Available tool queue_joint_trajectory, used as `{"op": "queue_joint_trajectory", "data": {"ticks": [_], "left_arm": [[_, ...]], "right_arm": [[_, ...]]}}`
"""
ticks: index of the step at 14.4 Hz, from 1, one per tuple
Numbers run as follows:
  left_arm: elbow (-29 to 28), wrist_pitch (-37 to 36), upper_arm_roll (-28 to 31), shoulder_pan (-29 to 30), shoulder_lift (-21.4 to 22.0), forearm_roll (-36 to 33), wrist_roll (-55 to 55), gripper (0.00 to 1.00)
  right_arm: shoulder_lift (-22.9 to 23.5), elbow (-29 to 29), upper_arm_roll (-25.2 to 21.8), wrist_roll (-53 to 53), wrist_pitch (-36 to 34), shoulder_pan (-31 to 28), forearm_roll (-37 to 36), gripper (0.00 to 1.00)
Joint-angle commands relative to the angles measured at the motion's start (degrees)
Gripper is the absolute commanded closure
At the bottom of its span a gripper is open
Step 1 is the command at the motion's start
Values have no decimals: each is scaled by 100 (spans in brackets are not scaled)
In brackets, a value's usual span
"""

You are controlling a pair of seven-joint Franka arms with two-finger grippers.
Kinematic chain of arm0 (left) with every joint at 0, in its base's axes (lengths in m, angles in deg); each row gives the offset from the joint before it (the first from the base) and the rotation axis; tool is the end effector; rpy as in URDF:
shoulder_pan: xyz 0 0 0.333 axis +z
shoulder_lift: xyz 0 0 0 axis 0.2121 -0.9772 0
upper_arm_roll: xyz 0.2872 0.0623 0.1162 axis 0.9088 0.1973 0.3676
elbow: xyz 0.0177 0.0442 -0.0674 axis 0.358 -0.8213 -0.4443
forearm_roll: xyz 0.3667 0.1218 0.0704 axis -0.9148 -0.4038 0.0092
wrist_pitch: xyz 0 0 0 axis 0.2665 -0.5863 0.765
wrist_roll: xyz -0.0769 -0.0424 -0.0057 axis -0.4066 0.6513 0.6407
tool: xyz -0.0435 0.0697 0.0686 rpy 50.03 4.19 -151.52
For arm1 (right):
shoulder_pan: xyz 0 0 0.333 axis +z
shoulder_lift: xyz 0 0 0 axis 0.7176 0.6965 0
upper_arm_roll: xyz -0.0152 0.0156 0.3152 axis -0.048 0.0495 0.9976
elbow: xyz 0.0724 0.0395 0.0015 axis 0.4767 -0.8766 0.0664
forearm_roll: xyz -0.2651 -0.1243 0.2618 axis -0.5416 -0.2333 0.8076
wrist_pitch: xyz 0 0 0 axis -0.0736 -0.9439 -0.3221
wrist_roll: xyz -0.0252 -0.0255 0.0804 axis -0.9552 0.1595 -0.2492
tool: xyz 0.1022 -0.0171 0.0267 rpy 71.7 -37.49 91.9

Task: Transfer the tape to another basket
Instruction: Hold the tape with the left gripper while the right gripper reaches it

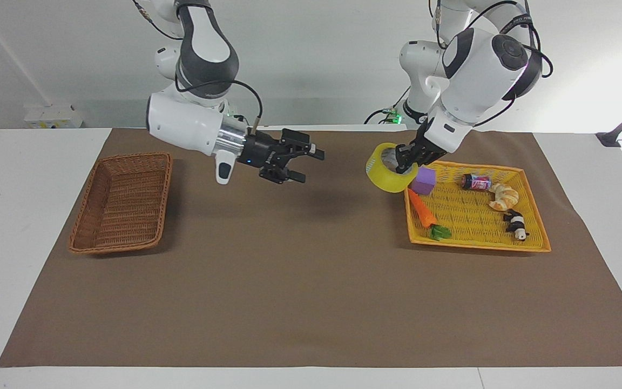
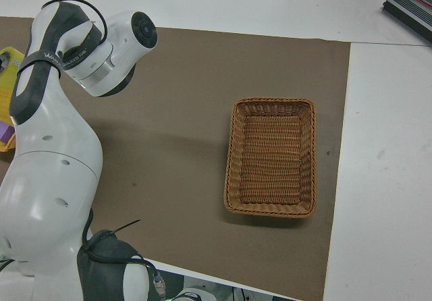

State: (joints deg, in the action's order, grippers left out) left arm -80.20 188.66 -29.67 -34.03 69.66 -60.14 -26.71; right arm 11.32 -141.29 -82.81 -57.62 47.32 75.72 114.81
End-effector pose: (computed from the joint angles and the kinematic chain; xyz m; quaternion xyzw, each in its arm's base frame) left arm 0.5069 -0.2386 0.5377 0.9880 0.0733 -0.0461 0.1283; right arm 0.5607 0.2726 0.4931 -0.8428 0.0325 -0.0134 0.5371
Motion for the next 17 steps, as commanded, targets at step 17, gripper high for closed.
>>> {"op": "queue_joint_trajectory", "data": {"ticks": [17], "left_arm": [[34, 91, 43, -282, 45, 151, -116, 100]], "right_arm": [[186, -84, -23, 32, 913, 889, 773, 1]]}}
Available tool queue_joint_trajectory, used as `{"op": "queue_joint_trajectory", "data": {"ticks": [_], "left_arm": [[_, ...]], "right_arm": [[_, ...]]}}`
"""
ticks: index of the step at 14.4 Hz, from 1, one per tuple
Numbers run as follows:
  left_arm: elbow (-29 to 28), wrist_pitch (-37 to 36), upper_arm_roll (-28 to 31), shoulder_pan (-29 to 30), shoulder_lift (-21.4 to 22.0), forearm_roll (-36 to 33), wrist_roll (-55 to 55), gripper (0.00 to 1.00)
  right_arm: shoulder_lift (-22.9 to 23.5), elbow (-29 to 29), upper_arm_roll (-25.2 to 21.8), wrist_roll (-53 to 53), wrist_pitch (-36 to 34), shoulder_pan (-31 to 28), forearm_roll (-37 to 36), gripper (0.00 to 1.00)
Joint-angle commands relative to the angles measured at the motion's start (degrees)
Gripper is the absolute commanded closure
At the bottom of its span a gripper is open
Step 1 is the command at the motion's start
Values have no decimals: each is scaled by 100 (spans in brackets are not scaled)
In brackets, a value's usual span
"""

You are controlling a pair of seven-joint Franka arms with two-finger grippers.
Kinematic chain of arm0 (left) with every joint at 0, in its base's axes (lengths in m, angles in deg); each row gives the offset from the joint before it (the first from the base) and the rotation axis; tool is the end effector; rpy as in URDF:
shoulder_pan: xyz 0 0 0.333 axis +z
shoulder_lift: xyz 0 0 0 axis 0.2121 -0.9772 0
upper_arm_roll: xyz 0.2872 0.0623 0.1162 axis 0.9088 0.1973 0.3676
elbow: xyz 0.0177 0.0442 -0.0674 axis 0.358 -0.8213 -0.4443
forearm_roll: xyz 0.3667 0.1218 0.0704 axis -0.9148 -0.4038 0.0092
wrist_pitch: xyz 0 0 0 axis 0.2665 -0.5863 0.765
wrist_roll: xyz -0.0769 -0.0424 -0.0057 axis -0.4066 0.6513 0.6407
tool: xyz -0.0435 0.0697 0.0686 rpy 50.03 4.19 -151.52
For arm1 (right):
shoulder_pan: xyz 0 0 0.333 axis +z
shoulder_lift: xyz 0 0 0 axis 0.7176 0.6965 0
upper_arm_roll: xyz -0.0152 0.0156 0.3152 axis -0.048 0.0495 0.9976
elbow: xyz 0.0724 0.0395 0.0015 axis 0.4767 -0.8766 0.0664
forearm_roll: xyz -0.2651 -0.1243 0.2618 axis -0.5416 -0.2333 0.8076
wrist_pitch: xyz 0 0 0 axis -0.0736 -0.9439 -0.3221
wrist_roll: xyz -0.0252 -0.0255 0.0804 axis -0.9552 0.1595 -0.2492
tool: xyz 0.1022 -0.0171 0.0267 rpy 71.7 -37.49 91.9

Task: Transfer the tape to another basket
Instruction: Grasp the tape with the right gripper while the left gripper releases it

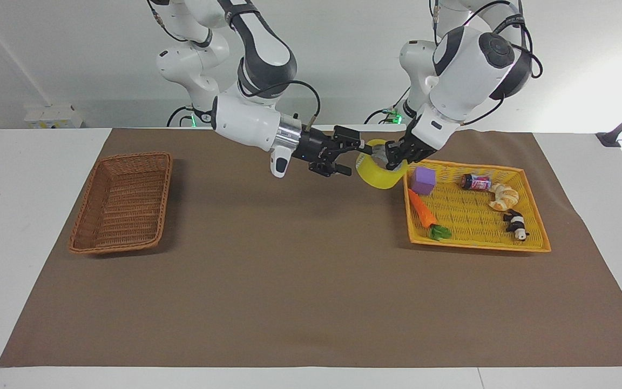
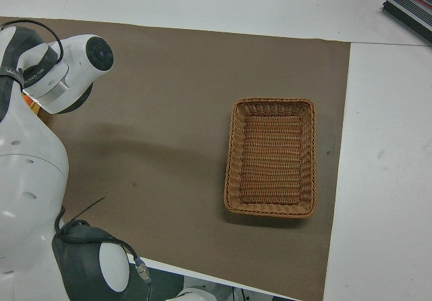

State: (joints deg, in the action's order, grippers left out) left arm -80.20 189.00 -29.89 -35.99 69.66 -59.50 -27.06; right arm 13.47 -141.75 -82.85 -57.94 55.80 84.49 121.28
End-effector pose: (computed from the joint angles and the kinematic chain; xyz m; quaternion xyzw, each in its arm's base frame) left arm 0.4978 -0.2586 0.5385 0.9881 0.0593 -0.0486 0.1332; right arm 0.5326 0.3456 0.4709 -0.8350 0.0530 -0.0076 0.5477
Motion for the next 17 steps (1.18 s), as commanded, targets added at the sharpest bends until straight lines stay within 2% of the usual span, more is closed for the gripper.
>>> {"op": "queue_joint_trajectory", "data": {"ticks": [1, 13, 17], "left_arm": [[25, 57, 66, -78, 53, 88, -81, 100], [8, 66, 66, -78, 53, 88, -81, 100], [8, 66, 66, -78, 53, 88, -81, 100]], "right_arm": [[-29, -38, -19, 63, 56, 12, 135, 1], [-38, -38, -1, -16, 82, 29, 267, 1], [-20, -38, 8, -60, 434, 267, 284, 1]]}}
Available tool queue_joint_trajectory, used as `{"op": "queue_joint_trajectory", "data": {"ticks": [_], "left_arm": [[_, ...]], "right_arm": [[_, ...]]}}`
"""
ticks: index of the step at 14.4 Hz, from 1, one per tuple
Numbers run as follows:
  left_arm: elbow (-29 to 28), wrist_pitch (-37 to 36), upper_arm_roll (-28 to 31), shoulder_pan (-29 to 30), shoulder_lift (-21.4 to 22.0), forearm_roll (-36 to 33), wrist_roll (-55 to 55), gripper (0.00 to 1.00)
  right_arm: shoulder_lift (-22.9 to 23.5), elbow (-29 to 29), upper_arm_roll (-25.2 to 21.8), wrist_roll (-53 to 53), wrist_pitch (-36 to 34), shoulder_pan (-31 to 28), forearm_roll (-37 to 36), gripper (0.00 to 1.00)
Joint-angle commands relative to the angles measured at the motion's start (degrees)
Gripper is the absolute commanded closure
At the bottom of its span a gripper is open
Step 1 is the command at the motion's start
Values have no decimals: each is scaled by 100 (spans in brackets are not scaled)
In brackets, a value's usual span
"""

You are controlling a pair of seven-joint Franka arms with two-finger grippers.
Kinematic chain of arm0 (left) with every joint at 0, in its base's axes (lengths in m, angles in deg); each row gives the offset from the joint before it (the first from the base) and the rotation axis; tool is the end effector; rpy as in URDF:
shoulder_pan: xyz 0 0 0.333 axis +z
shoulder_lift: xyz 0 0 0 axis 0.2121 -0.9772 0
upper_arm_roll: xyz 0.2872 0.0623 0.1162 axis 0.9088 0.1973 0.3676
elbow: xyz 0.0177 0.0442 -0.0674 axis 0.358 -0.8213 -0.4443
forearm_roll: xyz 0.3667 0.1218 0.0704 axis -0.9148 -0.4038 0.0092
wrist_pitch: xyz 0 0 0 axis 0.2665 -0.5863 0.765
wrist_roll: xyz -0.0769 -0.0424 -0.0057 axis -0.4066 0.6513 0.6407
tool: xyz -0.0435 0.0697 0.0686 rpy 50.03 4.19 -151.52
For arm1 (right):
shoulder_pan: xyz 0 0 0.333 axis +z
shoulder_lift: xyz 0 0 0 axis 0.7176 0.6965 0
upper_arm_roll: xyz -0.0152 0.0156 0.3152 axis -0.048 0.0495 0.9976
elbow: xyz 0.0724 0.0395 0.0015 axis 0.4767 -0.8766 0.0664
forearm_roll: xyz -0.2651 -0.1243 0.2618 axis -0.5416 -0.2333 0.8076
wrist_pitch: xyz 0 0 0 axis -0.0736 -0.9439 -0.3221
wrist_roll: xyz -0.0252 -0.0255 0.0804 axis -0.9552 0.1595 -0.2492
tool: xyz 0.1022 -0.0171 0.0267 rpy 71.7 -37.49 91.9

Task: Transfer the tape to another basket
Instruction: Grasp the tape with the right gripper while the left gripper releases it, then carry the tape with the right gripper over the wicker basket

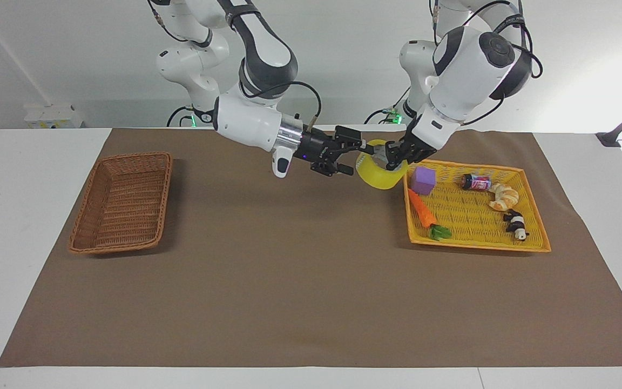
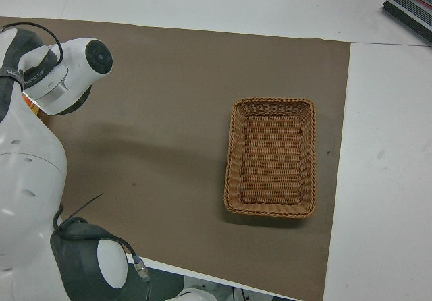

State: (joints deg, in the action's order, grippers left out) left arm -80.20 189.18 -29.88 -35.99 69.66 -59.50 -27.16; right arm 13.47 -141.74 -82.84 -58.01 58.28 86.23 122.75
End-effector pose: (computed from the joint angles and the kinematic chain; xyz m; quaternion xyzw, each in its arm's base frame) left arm 0.4981 -0.2585 0.5387 0.9880 0.0605 -0.0473 0.1338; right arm 0.5262 0.3577 0.4719 -0.8324 0.0605 -0.0140 0.5507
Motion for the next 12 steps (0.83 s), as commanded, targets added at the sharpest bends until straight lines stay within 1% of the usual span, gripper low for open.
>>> {"op": "queue_joint_trajectory", "data": {"ticks": [1, 4, 7, 8, 9, 10, 11, 12], "left_arm": [[8, 48, 64, -78, 53, 79, -71, 100], [-1, 39, 64, -78, 53, 87, -71, 100], [-19, 39, 64, -78, 80, 79, -71, 100], [-19, 39, 73, -78, 80, 79, -71, 100], [-19, 39, 64, -78, 80, 79, -71, 100], [-19, 39, 64, -78, 80, 79, -71, 100], [-19, 39, 73, -78, 89, 79, -71, 100], [-19, 39, 73, -78, 80, 79, -71, 100]], "right_arm": [[-20, -39, 6, -53, 160, 84, 128, 1], [-20, -39, 6, -44, 133, 58, 128, 3], [-20, -39, 6, -35, 125, 49, 128, 13], [-20, -39, 6, -35, 125, 40, 128, 18], [-20, -39, 6, -27, 125, 40, 128, 25], [-20, -39, 6, -27, 125, 40, 128, 36], [-20, -39, 6, -27, 125, 40, 128, 52], [-20, -48, 6, -27, 133, 49, 128, 70]]}}
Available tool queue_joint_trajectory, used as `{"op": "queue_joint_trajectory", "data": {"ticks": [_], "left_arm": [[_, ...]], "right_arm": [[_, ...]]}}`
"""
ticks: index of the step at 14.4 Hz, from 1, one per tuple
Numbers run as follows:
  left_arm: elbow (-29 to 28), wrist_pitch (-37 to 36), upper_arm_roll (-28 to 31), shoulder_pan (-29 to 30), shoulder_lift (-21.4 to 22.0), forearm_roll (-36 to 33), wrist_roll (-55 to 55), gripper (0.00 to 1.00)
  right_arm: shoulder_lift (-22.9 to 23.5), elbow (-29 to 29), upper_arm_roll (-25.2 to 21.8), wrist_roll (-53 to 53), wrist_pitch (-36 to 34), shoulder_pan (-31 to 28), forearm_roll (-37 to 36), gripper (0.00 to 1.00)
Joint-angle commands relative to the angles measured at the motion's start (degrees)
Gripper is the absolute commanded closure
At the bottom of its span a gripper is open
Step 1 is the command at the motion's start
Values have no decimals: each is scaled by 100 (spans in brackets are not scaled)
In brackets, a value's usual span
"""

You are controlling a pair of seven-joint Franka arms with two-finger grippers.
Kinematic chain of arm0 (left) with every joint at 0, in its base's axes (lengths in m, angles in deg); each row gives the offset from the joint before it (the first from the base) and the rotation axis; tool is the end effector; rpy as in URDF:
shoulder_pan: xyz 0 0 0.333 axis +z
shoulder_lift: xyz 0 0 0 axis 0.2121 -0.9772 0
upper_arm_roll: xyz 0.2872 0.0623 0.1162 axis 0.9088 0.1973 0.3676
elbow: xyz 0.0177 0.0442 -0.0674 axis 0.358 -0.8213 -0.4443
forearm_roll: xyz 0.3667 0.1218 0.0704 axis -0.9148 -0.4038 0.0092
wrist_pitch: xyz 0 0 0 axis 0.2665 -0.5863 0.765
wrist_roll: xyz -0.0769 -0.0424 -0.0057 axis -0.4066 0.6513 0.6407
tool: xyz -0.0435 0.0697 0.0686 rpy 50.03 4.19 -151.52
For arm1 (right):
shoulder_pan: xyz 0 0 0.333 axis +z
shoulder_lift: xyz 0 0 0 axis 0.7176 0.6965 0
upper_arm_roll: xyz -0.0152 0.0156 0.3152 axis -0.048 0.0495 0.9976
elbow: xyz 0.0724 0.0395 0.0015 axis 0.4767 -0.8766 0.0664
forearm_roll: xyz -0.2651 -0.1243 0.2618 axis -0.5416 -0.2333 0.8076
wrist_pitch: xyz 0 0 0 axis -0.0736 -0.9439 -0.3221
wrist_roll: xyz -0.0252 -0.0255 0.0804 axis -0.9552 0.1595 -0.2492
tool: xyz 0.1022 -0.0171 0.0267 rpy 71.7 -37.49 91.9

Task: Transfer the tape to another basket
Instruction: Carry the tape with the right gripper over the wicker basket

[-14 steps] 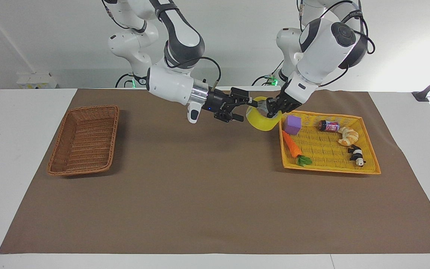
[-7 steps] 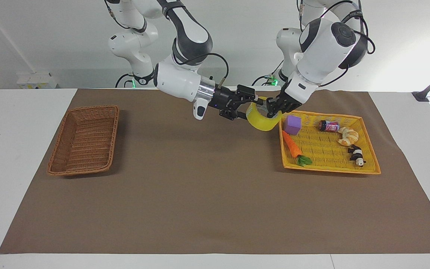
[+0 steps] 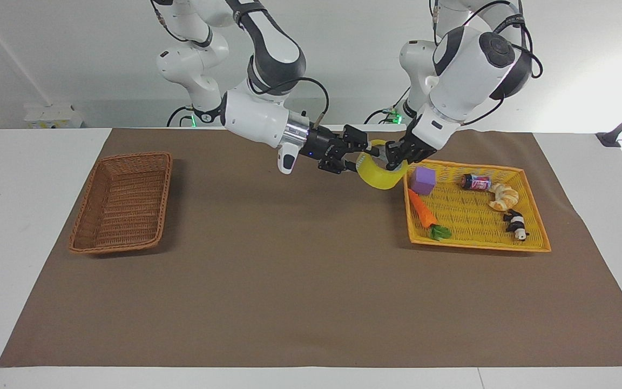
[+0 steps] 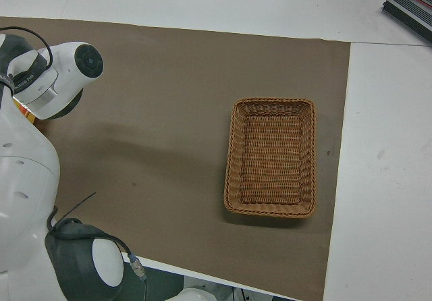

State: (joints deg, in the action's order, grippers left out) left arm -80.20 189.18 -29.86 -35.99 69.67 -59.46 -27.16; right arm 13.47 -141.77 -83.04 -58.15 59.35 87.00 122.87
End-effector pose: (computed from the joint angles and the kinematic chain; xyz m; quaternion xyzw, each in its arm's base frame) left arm 0.4982 -0.2584 0.5388 0.9880 0.0607 -0.0473 0.1341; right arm 0.5242 0.3610 0.4719 -0.8333 0.0631 -0.0178 0.5488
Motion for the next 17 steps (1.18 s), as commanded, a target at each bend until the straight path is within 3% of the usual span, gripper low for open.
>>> {"op": "queue_joint_trajectory", "data": {"ticks": [1, 2, 6, 7, 8, 12, 15, 17], "left_arm": [[-19, 40, 62, -78, 87, 75, -70, 100], [-19, 40, 62, -78, 79, 75, -70, 100], [-10, -4, 62, -78, 79, 75, -96, 96], [25, -30, 62, -78, 79, 75, -201, 62], [25, -39, 53, -87, 87, 5, -428, 1], [734, -836, 105, 27, 211, -22, -493, 0], [887, -1103, 141, 545, 219, -521, 94, 1], [799, -1103, 150, 1315, 219, -855, 910, 1]], "right_arm": [[-29, -45, 26, -30, 26, -28, 116, 92], [-29, -45, 26, -38, 26, -28, 116, 100], [-29, -45, 26, -39, 26, -37, 116, 100], [-29, -45, 26, -39, 17, -37, 116, 100], [-29, -45, 26, -30, 17, -45, 116, 100], [-29, -54, 26, -30, -35, -46, 116, 100], [-29, -54, 26, -30, -44, -63, 116, 100], [-38, -53, 18, -21, -131, -107, 116, 100]]}}
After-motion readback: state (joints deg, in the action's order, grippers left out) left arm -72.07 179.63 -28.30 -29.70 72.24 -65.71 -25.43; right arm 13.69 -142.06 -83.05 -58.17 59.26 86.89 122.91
